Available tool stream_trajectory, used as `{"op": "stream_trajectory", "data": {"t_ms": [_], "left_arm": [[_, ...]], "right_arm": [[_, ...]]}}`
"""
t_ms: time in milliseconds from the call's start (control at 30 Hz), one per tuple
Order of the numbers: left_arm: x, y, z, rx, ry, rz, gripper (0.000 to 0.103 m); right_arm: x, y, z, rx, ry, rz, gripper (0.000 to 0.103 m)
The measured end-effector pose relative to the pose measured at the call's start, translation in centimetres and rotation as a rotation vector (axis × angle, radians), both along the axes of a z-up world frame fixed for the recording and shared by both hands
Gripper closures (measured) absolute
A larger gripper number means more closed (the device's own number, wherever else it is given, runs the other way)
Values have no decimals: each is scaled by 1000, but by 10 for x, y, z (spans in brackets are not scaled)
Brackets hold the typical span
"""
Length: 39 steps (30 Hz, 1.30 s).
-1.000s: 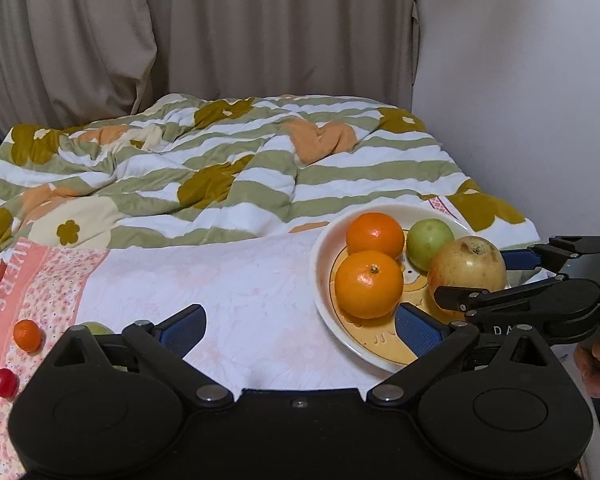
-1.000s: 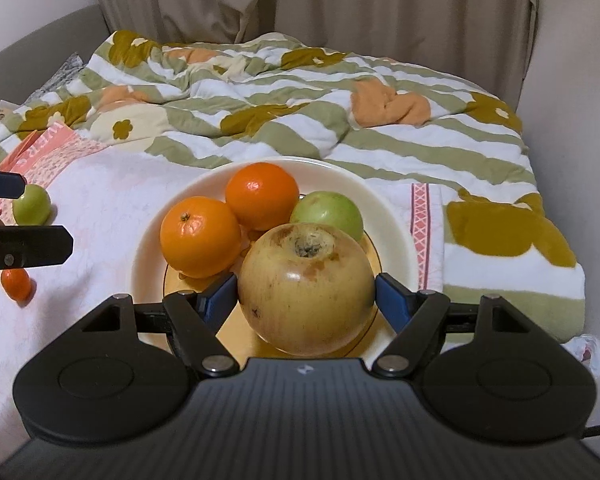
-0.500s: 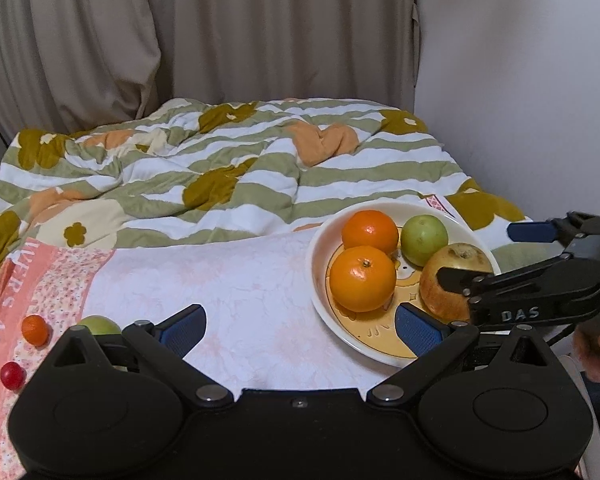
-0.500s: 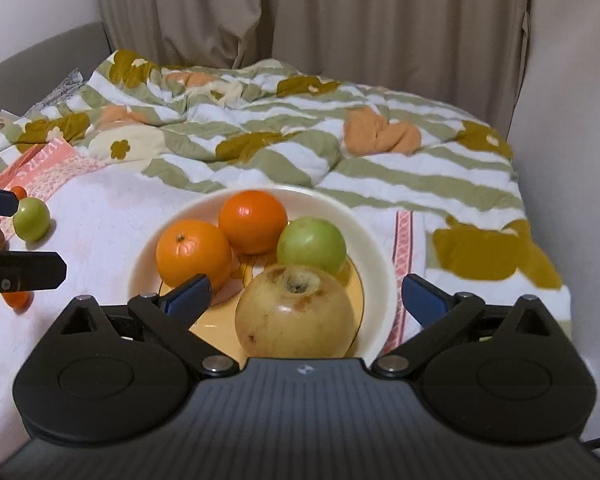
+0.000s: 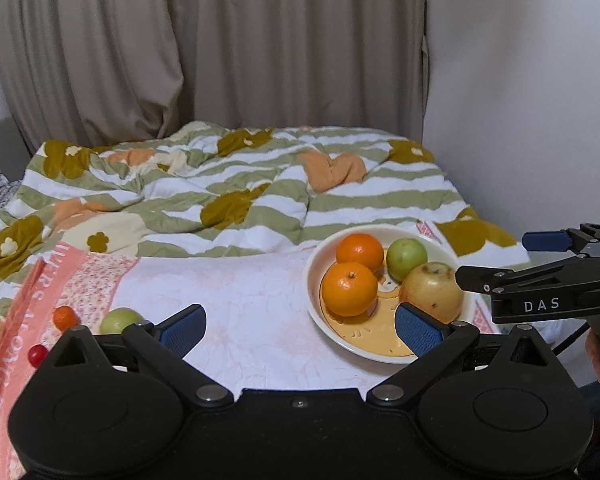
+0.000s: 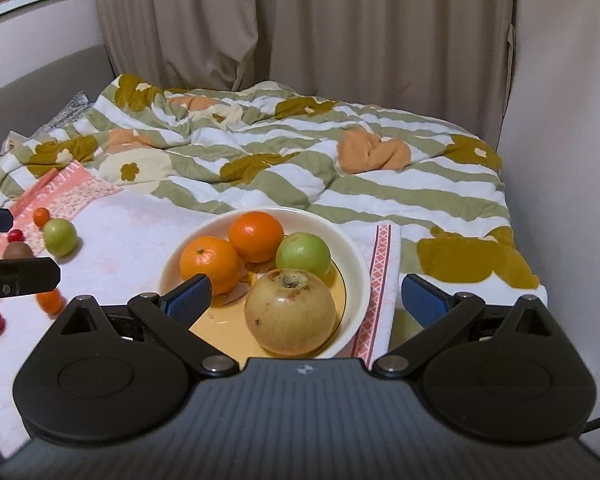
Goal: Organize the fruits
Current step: 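Withdraw both tools from the bowl toward the remaining fruits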
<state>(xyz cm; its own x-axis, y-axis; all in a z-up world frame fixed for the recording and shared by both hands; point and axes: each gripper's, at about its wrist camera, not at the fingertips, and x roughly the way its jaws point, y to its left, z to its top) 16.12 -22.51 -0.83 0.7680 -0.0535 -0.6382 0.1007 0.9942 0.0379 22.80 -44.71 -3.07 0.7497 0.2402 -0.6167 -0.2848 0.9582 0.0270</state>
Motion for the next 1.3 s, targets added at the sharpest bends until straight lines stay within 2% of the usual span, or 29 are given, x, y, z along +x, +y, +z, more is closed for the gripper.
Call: {"op": "stream_trajectory", "data": {"t_ms": [200,367,533,767,967,1067,1300], "left_arm": [[-35,8,23,-6,-36,62,0],[-64,26,32,22,-56,94,0],[-85,57,34,-5,-50,154,0],[-107,114,37,15,-80,205,0],[-104,172,33,2,-62,192,1],[-98,206,29,-27,-48,162,1],[-82,269,20,-40,-20,84,1]], "right_arm": [[-22,-5,22,38,7,26,0],[-39,2,30,43,-1,40,0],[-57,13,40,66,-11,36,0],[-80,46,53,71,-30,29,0],[-99,89,54,70,-32,-27,0],[-109,117,51,63,-17,-58,0],[-121,190,36,58,29,-115,0]]}}
